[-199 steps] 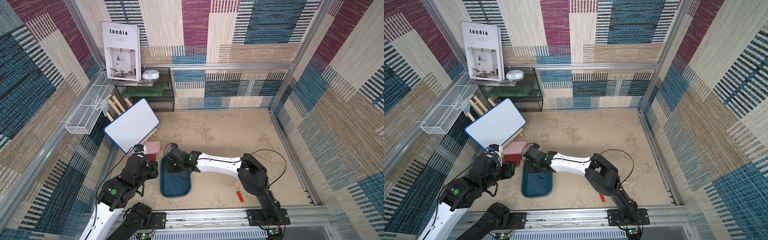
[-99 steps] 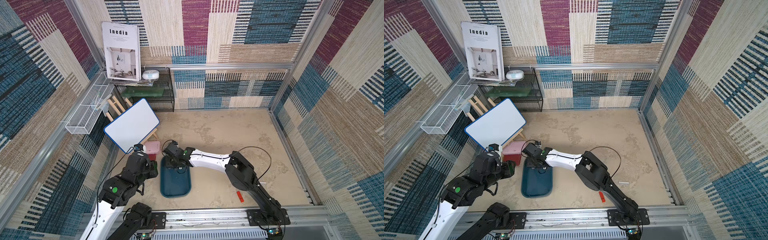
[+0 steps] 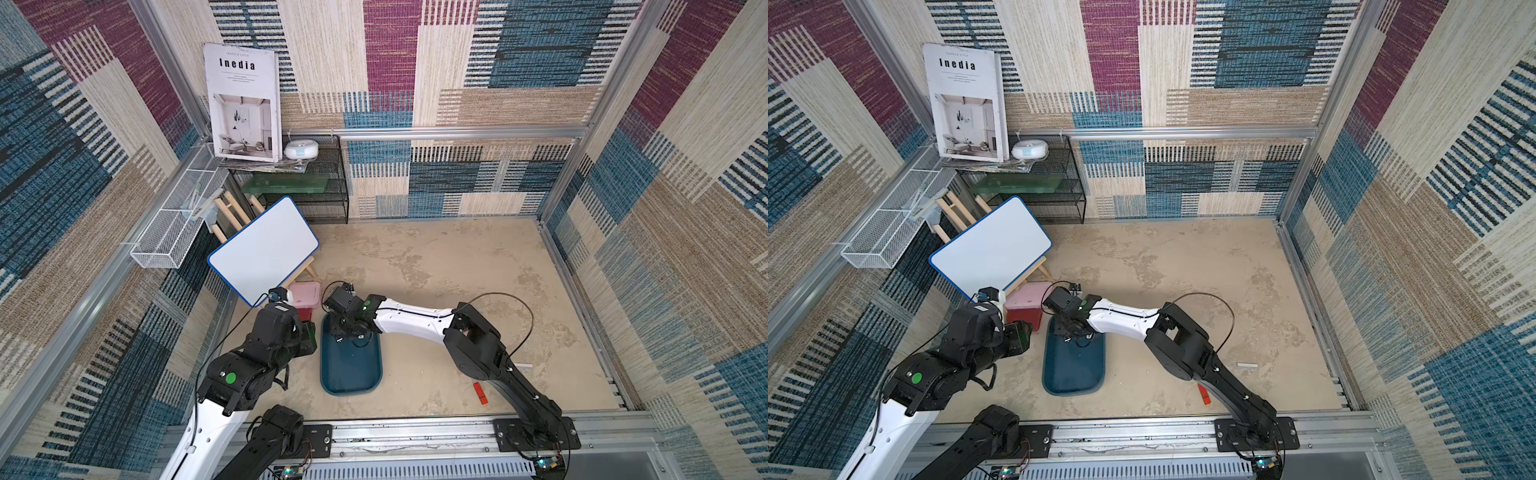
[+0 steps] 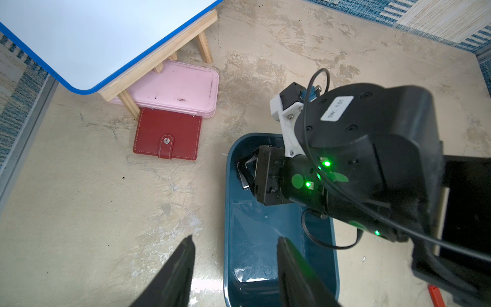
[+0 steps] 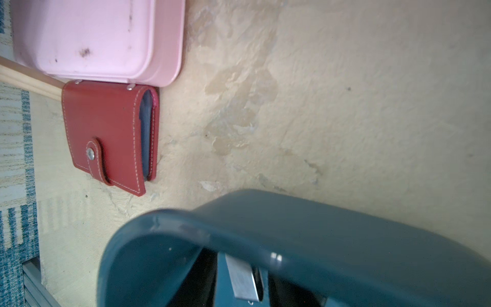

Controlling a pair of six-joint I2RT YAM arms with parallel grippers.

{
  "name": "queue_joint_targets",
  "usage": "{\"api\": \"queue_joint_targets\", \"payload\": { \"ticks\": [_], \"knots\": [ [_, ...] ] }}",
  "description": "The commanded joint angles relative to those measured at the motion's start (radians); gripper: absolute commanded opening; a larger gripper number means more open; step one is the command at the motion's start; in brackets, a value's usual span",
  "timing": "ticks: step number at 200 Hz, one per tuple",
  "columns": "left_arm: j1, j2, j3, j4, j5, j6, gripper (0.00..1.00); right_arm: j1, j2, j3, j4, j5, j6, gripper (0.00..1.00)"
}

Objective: Put the usb flash drive into the storage box
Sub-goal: Place the USB flash in the storage box, then pick up the USB flash from the center of the board.

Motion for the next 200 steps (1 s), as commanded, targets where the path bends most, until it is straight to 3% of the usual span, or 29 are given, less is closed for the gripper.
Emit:
{"api": "queue_joint_targets", "payload": {
  "ticks": [1, 44, 92, 123, 159, 187, 200],
  "knots": [
    [0.000, -0.001, 0.002, 0.012, 0.009, 0.008, 0.55, 0.007, -0.034, 0.005, -0.027, 0.025, -0.024, 0.36],
    [-0.001, -0.005, -0.003, 0.021, 0.036, 0.014, 0.55, 0.007, -0.188, -0.091, -0.018, 0.044, -0.077, 0.36],
    [-0.005, -0.013, -0.014, 0.049, 0.102, 0.030, 0.56, -0.035, -0.536, -0.419, -0.020, 0.282, -0.143, 0.37],
    [-0.041, 0.019, -0.022, 0.073, 0.198, 0.053, 0.56, -0.208, -0.812, -0.758, 0.054, 0.303, -0.199, 0.37],
    [-0.173, 0.064, -0.019, 0.075, 0.209, 0.059, 0.56, -0.450, -1.106, -1.123, 0.193, 0.314, -0.289, 0.38],
    [-0.274, 0.122, -0.002, 0.073, 0.239, 0.056, 0.56, -0.629, -1.261, -1.292, 0.266, 0.312, -0.332, 0.40],
    [-0.330, 0.166, 0.001, 0.093, 0.287, -0.011, 0.55, -0.689, -1.305, -1.346, 0.297, 0.334, -0.340, 0.41]
  ]
}}
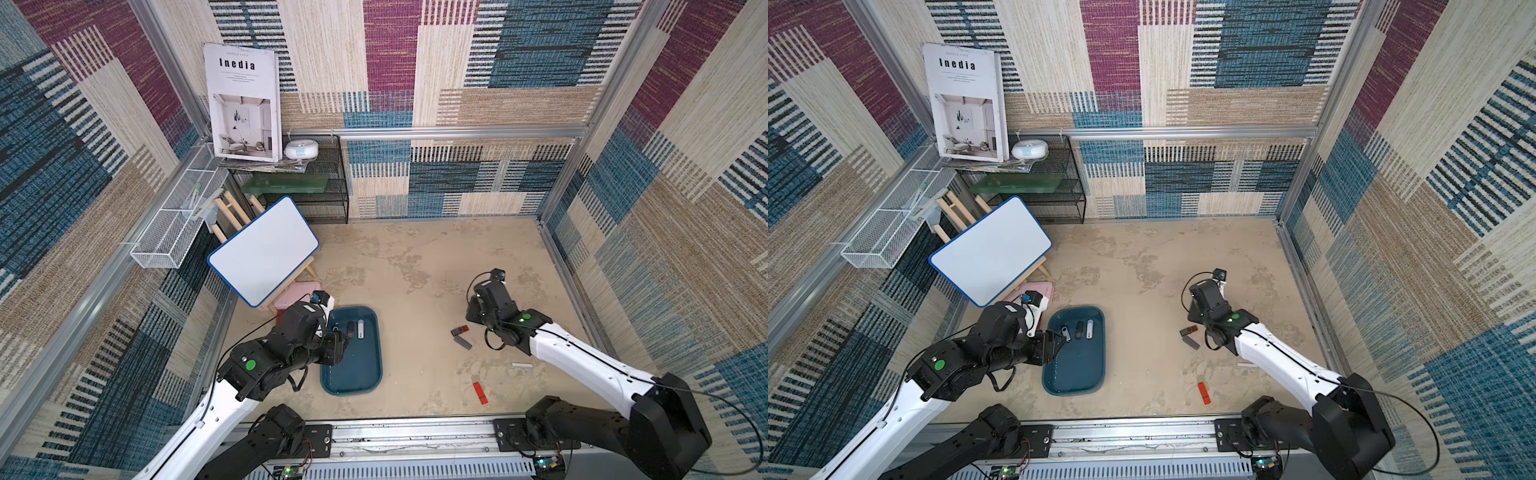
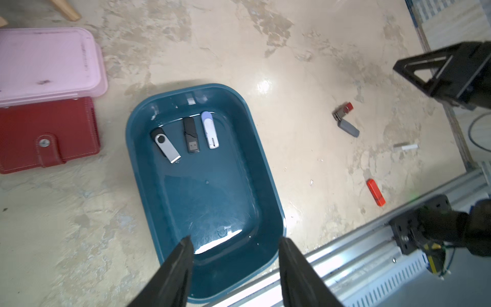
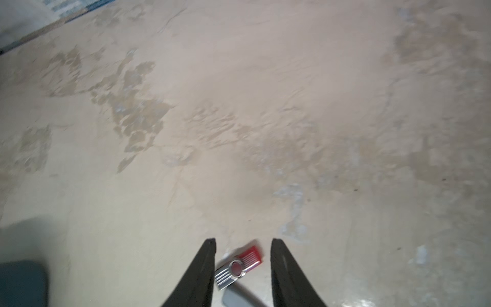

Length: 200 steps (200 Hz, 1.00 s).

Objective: Put the usb flash drive into the storage box
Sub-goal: Pick up the USB flash from the center of the board.

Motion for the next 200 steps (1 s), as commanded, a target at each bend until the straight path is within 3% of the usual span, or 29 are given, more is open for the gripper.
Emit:
{"api": "queue_joint_targets", "payload": {
  "ticks": [1, 11, 29, 42, 69, 89, 110, 139, 200],
  "knots": [
    [-0.075, 0.058, 0.010, 0.044, 0.084, -0.066, 0.55, -0.080, -0.064, -0.078, 0.111, 0.029, -0.053, 0.41],
    [-0.146, 0.098, 0.008, 0.084, 0.086, -0.125, 0.55, -0.110, -0.086, -0.112, 0.140, 0.056, -0.055, 0.42],
    [-0.321, 0.201, 0.023, 0.134, -0.048, -0.246, 0.55, -0.145, -0.107, -0.168, 0.184, 0.106, -0.047, 0.43],
    [-0.413, 0.307, 0.046, 0.179, -0.079, -0.317, 0.56, -0.156, -0.116, -0.197, 0.211, 0.132, -0.045, 0.43],
    [-0.544, 0.563, 0.117, 0.351, -0.059, -0.413, 0.58, -0.173, -0.128, -0.243, 0.256, 0.182, -0.023, 0.43],
    [-0.625, 0.788, 0.269, 0.343, -0.117, -0.440, 0.58, -0.194, -0.157, -0.260, 0.263, 0.212, -0.017, 0.44],
    [-0.675, 1.006, 0.439, 0.305, -0.100, -0.438, 0.56, -0.216, -0.194, -0.285, 0.261, 0.207, 0.001, 0.45],
    [-0.731, 1.206, 0.621, 0.235, -0.137, -0.468, 0.57, -0.241, -0.209, -0.302, 0.274, 0.175, 0.003, 0.46],
    [-0.739, 1.377, 0.768, 0.185, -0.146, -0.492, 0.57, -0.250, -0.168, -0.297, 0.285, 0.152, 0.007, 0.46]
  ]
}}
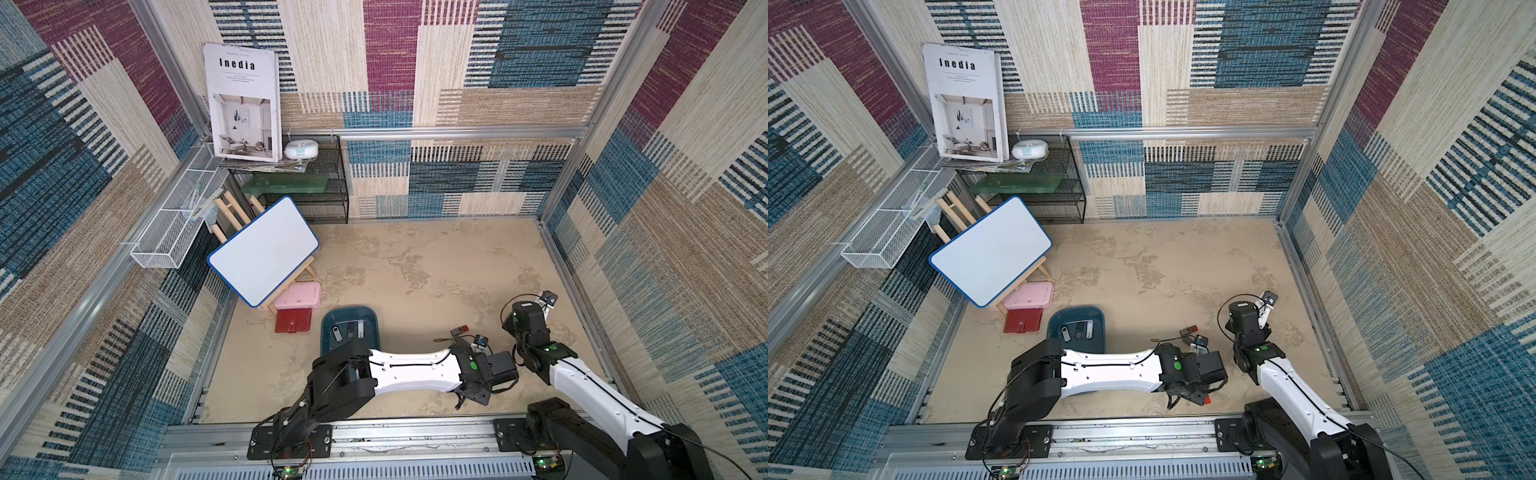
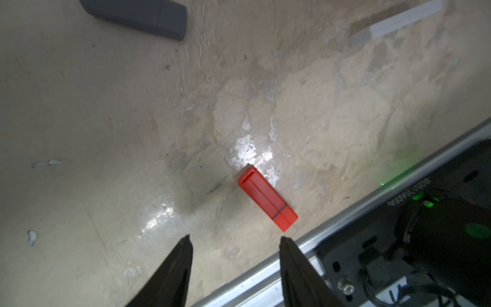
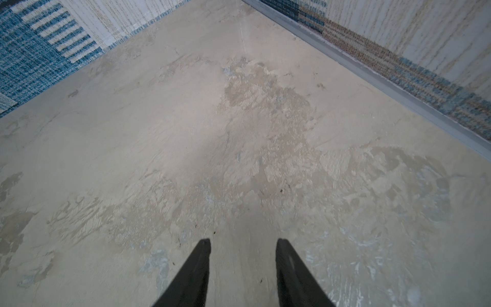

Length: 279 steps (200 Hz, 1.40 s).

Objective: Put the usb flash drive into the storage box
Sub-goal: Pick up the USB flash from the center of the board.

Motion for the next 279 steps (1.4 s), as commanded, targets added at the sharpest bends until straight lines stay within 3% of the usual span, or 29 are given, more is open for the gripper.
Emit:
{"api": "queue_joint_targets", "payload": {
  "ticks": [1, 162, 223, 279],
  "knots": [
    [-0.001, 0.044, 0.040, -0.039, -0.011, -0.018, 0.57, -0.002, 0.009, 0.005, 0.034, -0.010, 0.004, 0.46],
    [-0.033, 0.209, 0.210, -0.124, 0.000, 0.026, 0.52, -0.003, 0.047, -0.001, 0.057, -0.038, -0.002, 0.45],
    [-0.038, 0.223, 0.205, -0.155, -0.022, 0.043, 0.43, -0.005, 0.054, -0.001, 0.060, -0.041, -0.004, 0.45],
    [-0.038, 0.235, 0.199, -0.167, -0.022, 0.077, 0.28, -0.003, 0.054, -0.001, 0.057, -0.043, -0.002, 0.45]
  ]
}}
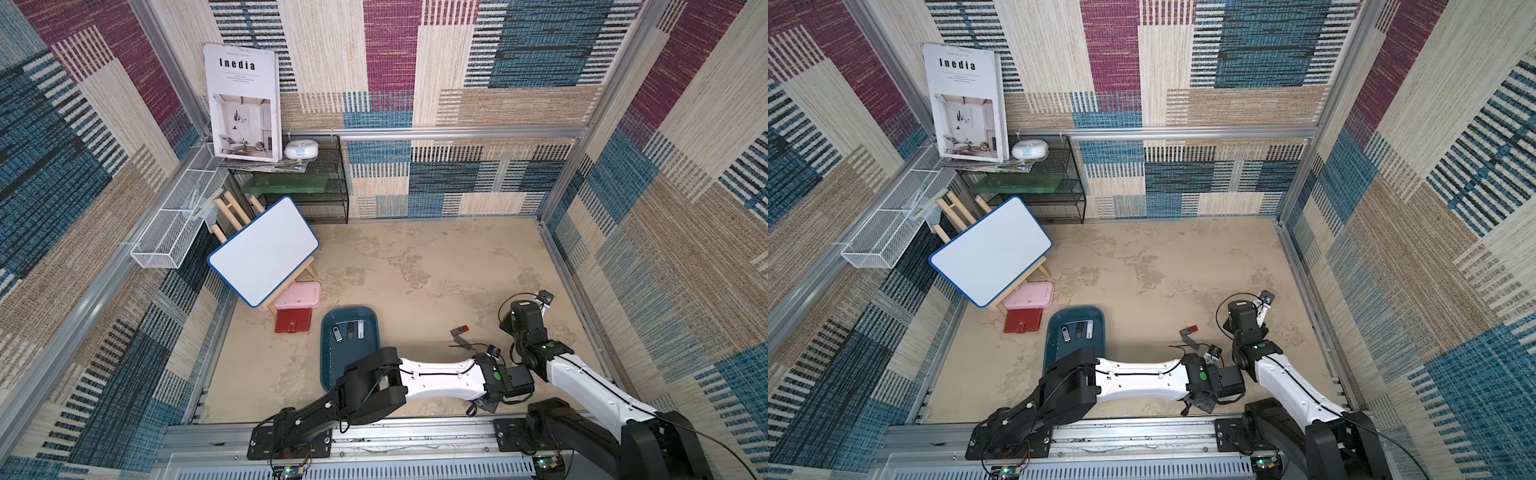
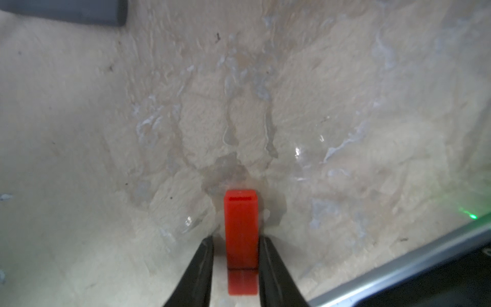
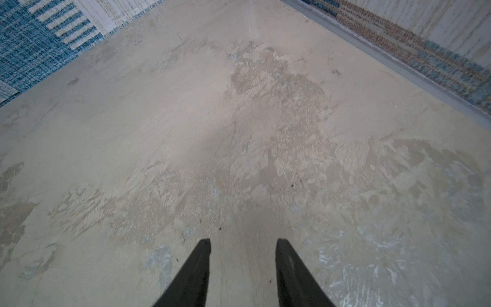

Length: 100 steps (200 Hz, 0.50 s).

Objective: Put the usb flash drive into the storage box
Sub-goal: Pick up the USB flash from the center of the board.

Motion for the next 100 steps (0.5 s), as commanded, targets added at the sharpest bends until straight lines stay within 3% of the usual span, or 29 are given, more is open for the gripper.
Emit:
{"api": "queue_joint_targets", "payload": {
  "ticks": [1, 55, 100],
  "knots": [
    [0.002, 0.026, -0.015, -0.018, 0.045, 0.023, 0.28, 0.001, 0.001, 0.001, 0.016, 0.004, -0.002, 0.45],
    [0.003, 0.047, -0.004, -0.018, 0.067, 0.049, 0.14, 0.001, -0.003, 0.001, 0.013, 0.003, -0.002, 0.45],
    [0.007, -0.042, -0.020, -0.022, 0.020, 0.088, 0.12, 0.002, -0.007, -0.002, 0.012, 0.002, 0.000, 0.45]
  ]
}}
